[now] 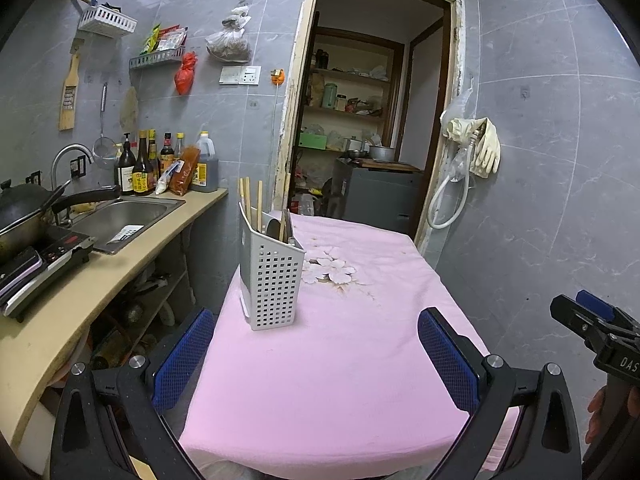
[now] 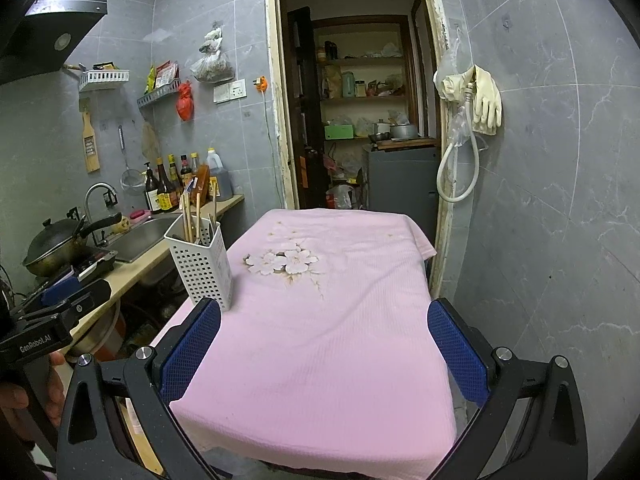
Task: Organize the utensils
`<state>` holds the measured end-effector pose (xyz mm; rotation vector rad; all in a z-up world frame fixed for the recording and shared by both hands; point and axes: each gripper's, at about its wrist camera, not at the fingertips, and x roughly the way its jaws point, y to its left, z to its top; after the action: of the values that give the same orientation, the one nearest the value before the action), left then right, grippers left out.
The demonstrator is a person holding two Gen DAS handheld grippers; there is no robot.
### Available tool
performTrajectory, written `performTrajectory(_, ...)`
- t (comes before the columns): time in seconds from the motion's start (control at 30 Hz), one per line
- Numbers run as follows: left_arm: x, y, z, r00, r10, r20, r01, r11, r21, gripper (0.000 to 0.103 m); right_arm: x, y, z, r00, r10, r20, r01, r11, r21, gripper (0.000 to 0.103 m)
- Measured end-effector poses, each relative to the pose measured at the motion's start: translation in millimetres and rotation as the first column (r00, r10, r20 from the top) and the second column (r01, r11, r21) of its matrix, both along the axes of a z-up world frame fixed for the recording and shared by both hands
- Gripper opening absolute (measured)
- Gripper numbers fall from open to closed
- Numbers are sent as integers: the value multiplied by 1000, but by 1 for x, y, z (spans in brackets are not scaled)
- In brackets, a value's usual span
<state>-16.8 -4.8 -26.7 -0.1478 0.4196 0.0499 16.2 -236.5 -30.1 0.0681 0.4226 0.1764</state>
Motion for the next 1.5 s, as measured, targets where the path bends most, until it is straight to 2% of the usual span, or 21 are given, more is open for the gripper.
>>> performTrajectory(1.5,-1,-1,-2,1000,-3,-7,3,1000,-1,103,0,-1,-3,1000,-3,-4,3,1000,1,102)
